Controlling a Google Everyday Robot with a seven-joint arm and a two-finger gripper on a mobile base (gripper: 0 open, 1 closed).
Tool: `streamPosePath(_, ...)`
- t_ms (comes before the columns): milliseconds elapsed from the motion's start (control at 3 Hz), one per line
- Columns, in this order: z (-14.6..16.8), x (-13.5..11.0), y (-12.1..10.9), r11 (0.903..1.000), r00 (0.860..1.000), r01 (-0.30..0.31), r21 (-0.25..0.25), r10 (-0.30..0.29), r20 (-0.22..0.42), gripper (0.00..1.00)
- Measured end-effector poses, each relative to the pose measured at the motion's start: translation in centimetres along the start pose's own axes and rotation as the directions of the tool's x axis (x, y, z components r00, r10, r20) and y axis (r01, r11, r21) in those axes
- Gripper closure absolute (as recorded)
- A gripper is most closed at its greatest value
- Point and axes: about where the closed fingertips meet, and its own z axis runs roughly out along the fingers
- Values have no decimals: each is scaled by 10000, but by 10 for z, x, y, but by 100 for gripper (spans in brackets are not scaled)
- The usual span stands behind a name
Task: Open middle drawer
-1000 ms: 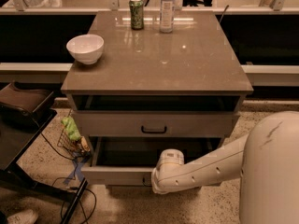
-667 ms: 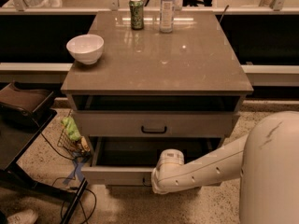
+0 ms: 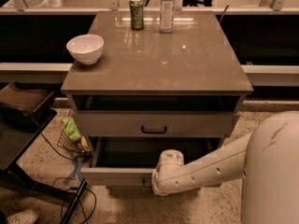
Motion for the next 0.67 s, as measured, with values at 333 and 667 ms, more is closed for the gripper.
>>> streamPosePath(333,-29,-4,14,9974,9981,380,-612,-408,-460,100)
streamPosePath(667,-63,-8,23,9903,9934,755,-1169,-848,-771,100)
